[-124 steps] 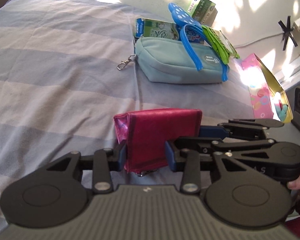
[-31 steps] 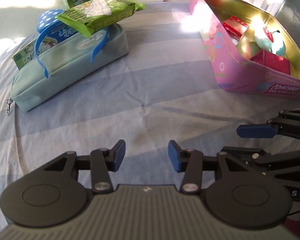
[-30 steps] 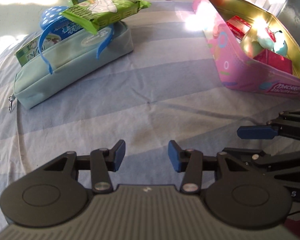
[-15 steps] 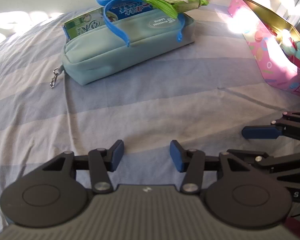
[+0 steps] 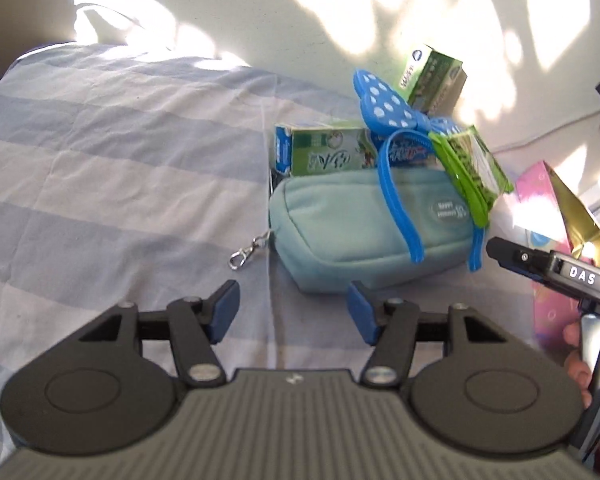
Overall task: Organize objects
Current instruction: 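Withdraw the right tool and move it to the light blue pouch, then close the right tool on the light blue pouch and lift it, then carry the pouch into the gold tin and open the right tool, then withdraw the right tool and move it to the green wipes packet, then close the right tool on the green wipes packet and lift it, then carry the wipes packet into the gold tin and open the right tool, then withdraw the right tool and move it to the blue polka-dot headband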
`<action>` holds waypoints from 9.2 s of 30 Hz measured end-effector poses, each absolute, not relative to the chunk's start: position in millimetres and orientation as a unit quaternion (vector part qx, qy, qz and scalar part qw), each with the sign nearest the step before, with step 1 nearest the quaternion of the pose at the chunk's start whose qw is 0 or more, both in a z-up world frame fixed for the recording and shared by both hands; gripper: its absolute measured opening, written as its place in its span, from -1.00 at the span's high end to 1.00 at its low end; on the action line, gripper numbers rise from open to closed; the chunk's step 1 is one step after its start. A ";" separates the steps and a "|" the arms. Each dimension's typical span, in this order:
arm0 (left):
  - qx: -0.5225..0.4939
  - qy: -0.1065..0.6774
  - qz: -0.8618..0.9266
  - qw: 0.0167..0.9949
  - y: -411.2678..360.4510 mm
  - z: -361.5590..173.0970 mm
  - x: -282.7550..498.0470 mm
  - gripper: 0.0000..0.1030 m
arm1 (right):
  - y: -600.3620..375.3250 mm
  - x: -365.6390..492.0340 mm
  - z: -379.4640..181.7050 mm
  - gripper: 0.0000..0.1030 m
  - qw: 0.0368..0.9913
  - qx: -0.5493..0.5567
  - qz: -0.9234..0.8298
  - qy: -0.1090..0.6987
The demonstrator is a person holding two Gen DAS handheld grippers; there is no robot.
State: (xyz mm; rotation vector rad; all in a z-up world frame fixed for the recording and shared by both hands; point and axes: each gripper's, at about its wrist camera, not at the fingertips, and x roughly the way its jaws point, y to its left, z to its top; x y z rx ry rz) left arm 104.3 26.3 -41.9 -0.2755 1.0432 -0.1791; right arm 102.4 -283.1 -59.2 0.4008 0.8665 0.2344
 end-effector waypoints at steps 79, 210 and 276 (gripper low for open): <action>0.004 0.421 -0.248 0.872 -371.1 16.7 88.0 -0.19 | -643.6 -31.7 -19.3 0.29 0.922 0.241 0.033 0.301; -0.123 0.516 -0.070 0.845 -56.5 -33.0 8.7 0.16 | -222.9 3.6 -36.8 0.07 0.810 0.011 0.361 0.462; 0.043 0.449 -0.216 0.866 -322.2 -5.7 26.7 -0.04 | -487.1 -65.5 4.7 -0.25 0.949 0.044 0.068 0.305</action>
